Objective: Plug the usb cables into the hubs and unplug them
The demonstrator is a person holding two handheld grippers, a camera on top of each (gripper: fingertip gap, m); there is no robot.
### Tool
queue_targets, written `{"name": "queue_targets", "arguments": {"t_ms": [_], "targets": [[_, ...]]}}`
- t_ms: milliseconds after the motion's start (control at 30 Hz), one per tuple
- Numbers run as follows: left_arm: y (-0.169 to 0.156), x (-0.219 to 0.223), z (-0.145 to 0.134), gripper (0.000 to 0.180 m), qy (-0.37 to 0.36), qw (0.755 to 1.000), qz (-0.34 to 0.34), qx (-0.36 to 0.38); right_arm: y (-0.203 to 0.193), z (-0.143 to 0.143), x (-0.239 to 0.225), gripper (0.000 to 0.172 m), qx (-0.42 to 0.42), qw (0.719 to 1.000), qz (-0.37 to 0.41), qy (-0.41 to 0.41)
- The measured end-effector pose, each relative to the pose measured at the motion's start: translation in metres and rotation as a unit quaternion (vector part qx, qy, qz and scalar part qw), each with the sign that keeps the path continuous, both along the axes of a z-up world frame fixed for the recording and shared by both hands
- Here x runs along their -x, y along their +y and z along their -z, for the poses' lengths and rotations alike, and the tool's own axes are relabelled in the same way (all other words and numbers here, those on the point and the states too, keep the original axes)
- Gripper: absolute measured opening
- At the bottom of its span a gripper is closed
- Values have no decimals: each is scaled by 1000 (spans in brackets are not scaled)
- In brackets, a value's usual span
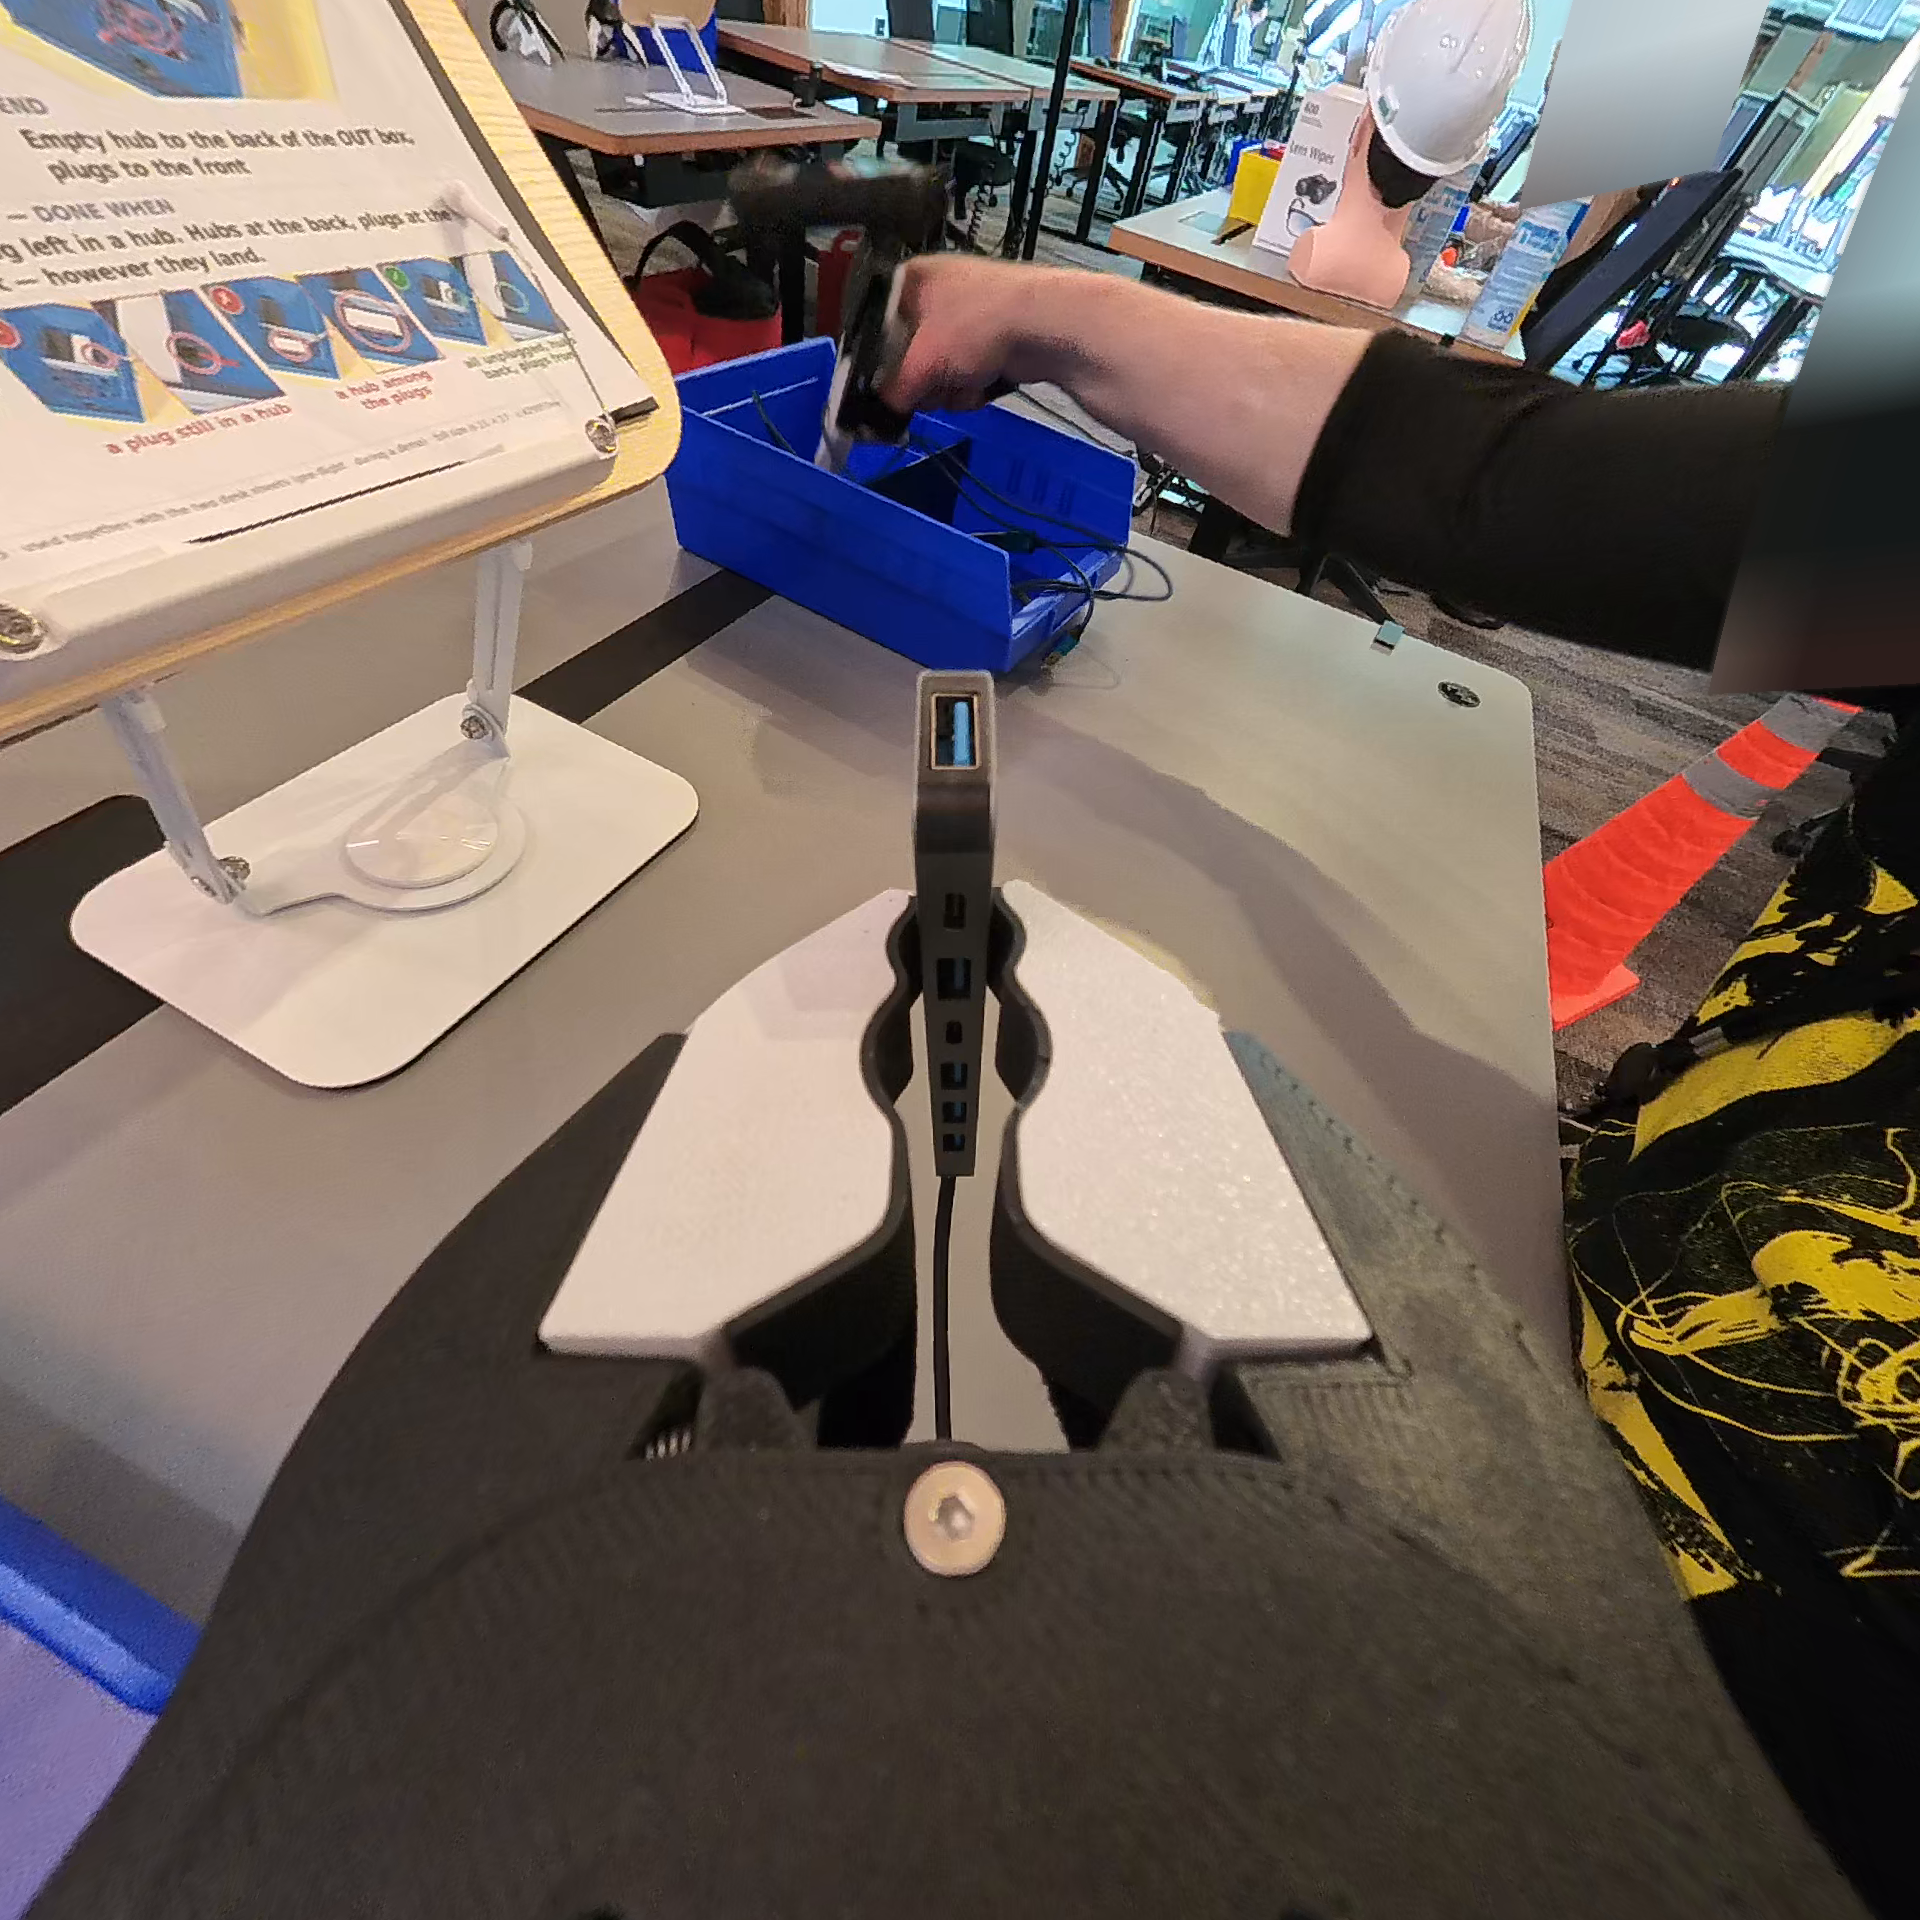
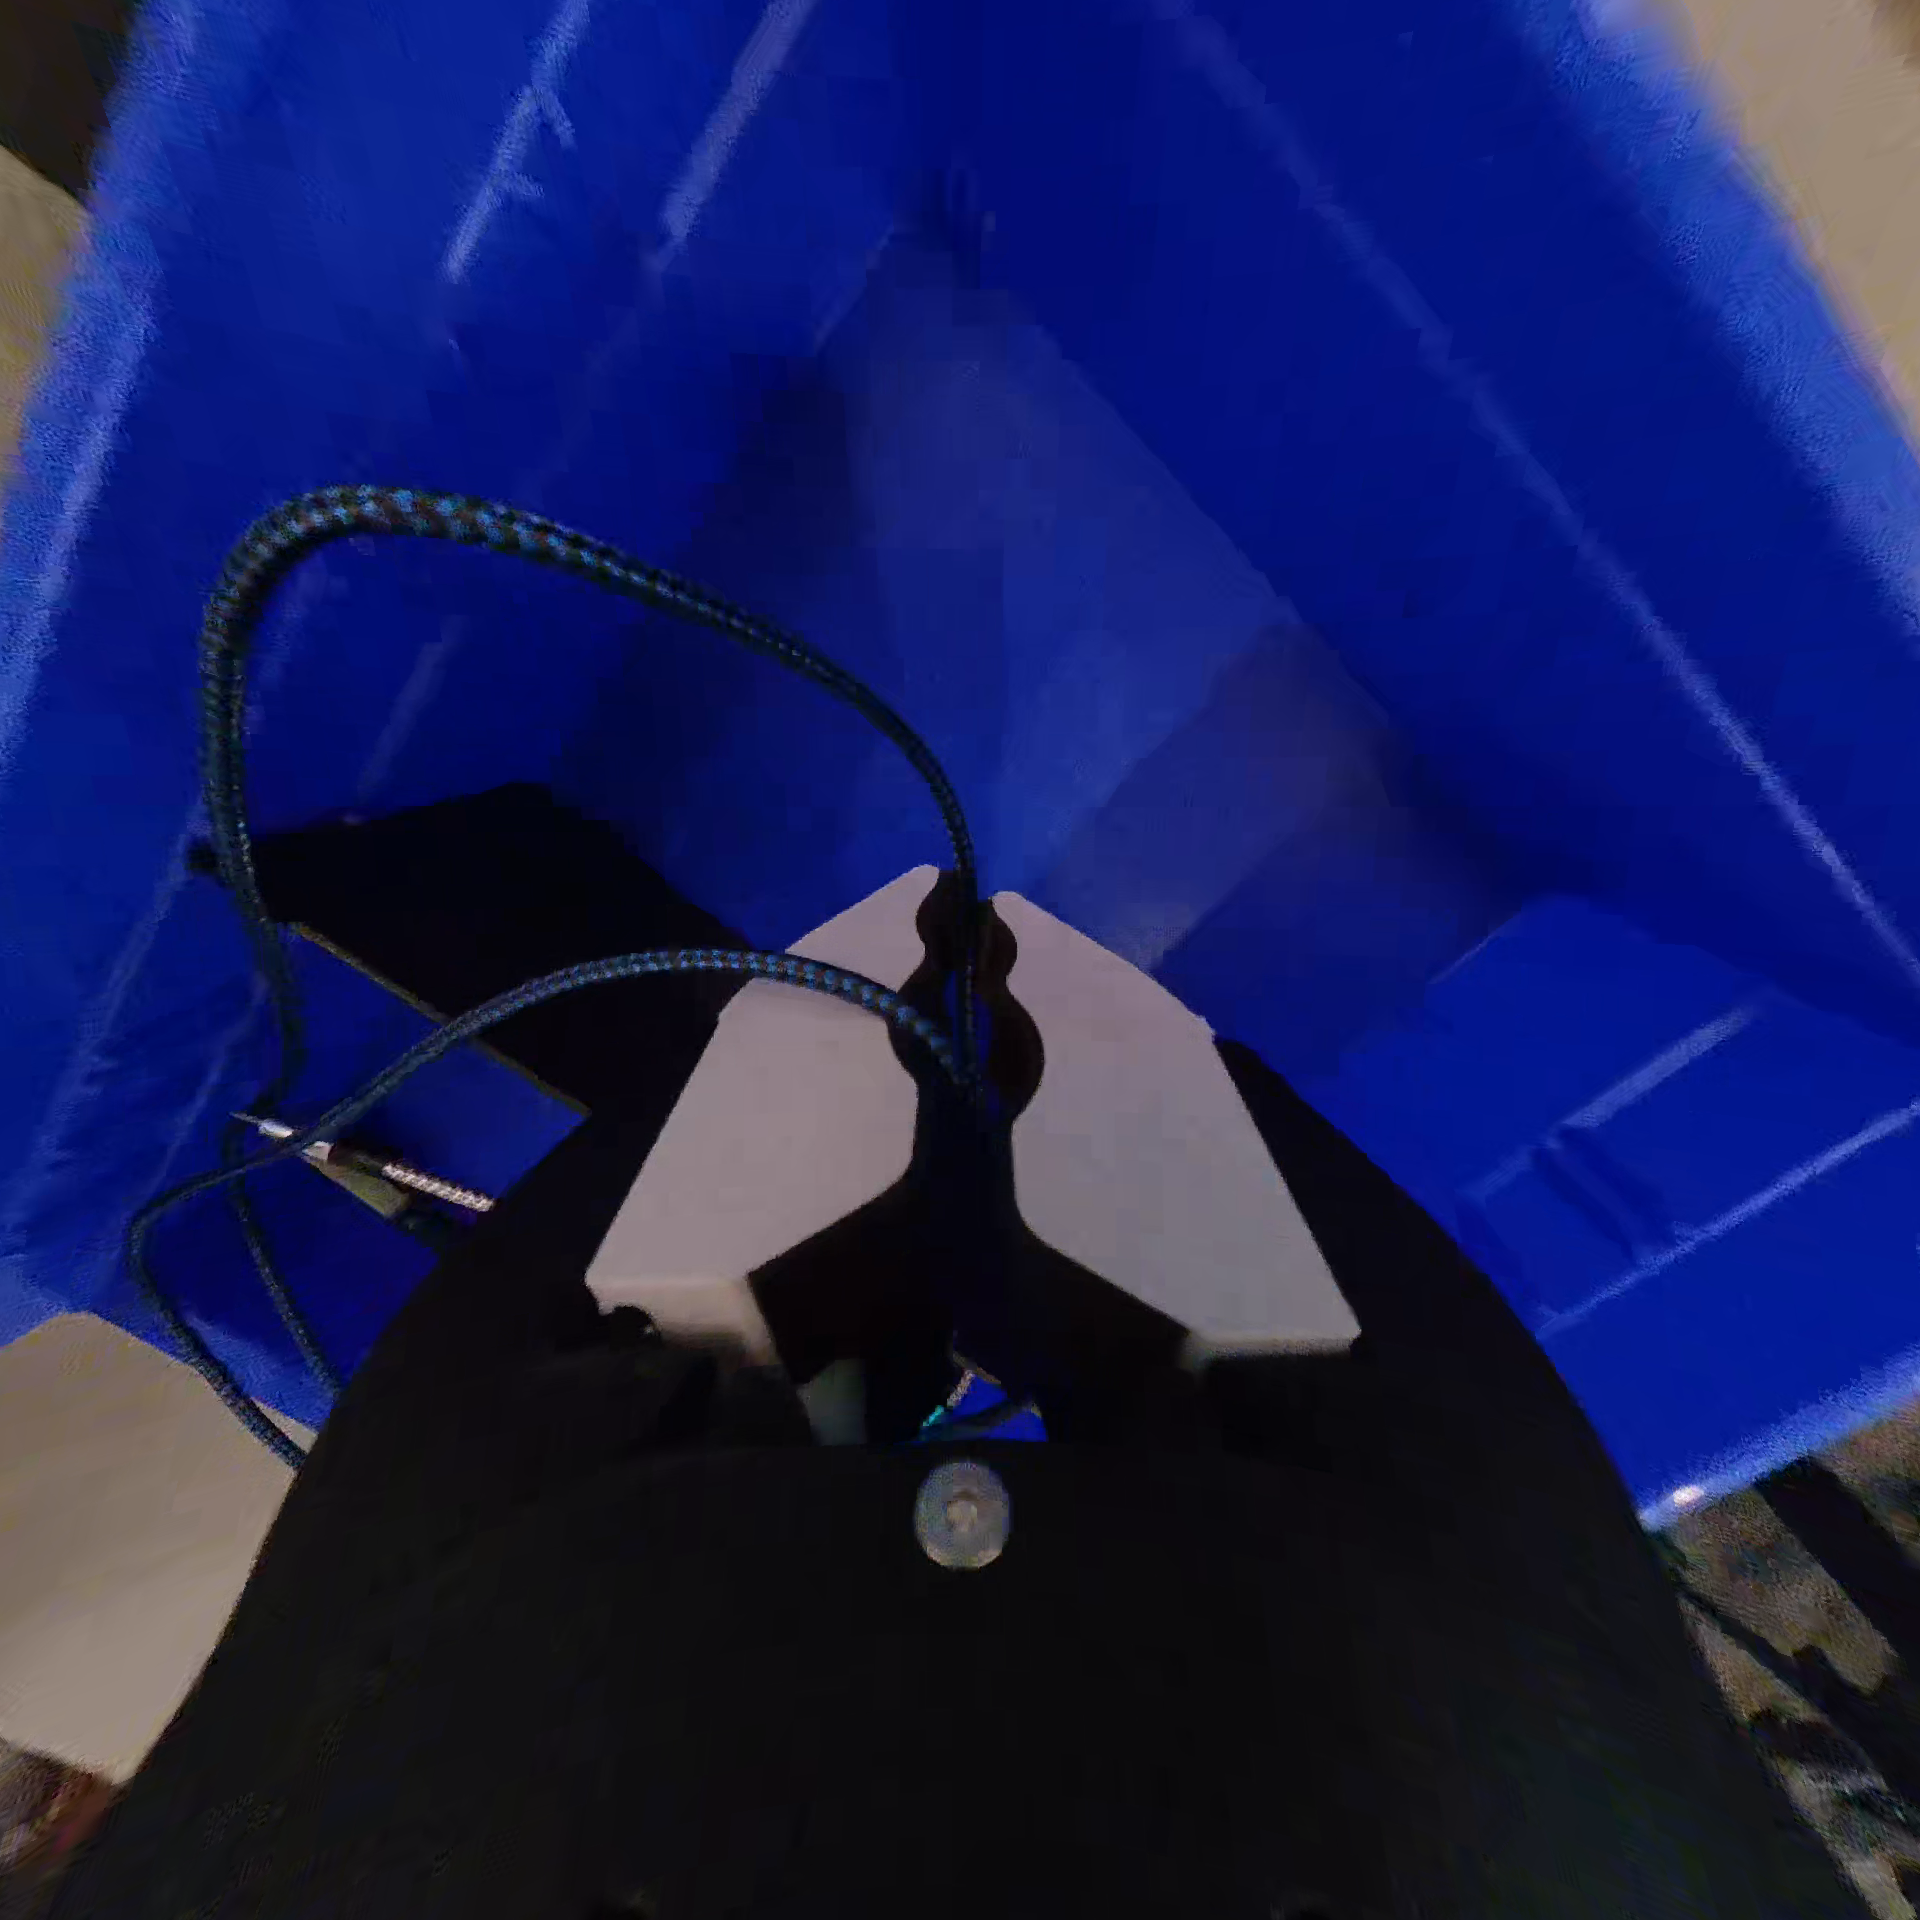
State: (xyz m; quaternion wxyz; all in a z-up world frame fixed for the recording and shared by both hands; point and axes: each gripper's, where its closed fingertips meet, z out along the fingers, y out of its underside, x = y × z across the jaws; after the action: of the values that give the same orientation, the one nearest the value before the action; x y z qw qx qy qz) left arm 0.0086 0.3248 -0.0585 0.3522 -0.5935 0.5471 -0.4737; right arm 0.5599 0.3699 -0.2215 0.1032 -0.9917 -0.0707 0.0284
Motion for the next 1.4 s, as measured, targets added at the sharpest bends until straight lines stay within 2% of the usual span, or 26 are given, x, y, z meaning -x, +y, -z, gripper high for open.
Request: {"name": "queue_targets", "arguments": {"t_ms": [100,200,267,367,500,567,633,767,867,1000,1133,1233,1400], "targets": [[3,1,0,11,-3,1000,-3,3,14,-48,-11,3,-121,992,21,-29],[3,0,2,11,0,1000,-3,2,20,-112,-19,3,-249,966,43,-56],[2,-1,2,11,0,1000,-1,3,19,-163,-29,2,-343,933,68,-85],[-1,-2,1,11,1,1000,1,1,2,-229,-41,2,-466,869,115,-117],[-5,-3,-1,11,-1,1000,4,-3,-25,-259,-55,2,-513,826,141,-184],[-6,-4,-1,11,2,1000,5,-5,-38,-254,-51,1,-528,813,146,-199],[-6,-5,-1,11,2,1000,5,-7,-49,-234,-41,1,-525,810,141,-219],[-8,-5,-1,11,2,1000,8,-7,-70,-173,-13,2,-486,830,115,-250],[-9,-6,-1,11,2,1000,10,-7,-80,-145,2,3,-448,837,80,-305],[-11,-7,-2,11,5,1000,10,-12,-85,-115,10,2,-407,859,46,-307],[-10,-4,-5,11,2,1000,7,-15,-94,-72,31,2,-307,895,-51,-318],[-9,-5,-4,11,3,1000,7,-14,-108,-25,44,2,-206,939,-93,-257],[-12,-7,-1,11,10,1000,11,-17,-131,21,52,2,-68,963,-139,-220]]}}
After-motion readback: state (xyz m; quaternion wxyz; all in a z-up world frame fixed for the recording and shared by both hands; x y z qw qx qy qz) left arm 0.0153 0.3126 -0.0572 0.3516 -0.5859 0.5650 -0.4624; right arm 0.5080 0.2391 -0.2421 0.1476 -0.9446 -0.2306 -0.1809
